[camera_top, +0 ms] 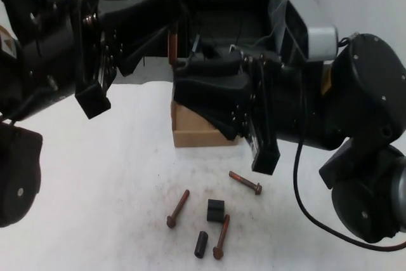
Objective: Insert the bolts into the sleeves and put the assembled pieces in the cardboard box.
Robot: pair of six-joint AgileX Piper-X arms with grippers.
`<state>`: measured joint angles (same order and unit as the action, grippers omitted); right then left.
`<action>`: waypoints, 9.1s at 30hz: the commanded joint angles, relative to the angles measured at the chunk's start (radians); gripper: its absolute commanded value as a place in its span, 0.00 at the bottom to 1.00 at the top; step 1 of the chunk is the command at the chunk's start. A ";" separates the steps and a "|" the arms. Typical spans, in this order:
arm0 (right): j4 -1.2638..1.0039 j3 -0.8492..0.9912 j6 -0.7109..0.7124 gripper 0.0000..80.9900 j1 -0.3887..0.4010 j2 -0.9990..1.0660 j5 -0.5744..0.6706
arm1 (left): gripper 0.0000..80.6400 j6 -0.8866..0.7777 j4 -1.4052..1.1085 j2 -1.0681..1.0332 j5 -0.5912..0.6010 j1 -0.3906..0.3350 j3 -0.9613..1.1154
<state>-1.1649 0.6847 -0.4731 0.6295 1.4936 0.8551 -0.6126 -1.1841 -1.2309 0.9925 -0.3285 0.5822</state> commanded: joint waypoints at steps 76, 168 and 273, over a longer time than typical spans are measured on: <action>-0.029 0.006 0.240 0.01 0.037 -0.015 -0.139 | 0.49 0.044 0.047 -0.041 0.059 0.011 0.010; 1.884 1.182 0.518 0.01 -0.163 0.667 -0.783 | 0.00 0.344 1.417 0.500 -0.430 0.119 -0.098; 2.176 1.004 1.446 0.38 0.119 0.601 -0.557 | 0.00 0.747 1.824 0.474 -1.134 0.117 -0.073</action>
<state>1.0498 1.6884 0.9561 0.7486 2.1010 0.2831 0.1356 0.6361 -0.7670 -0.1330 -0.2132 0.5059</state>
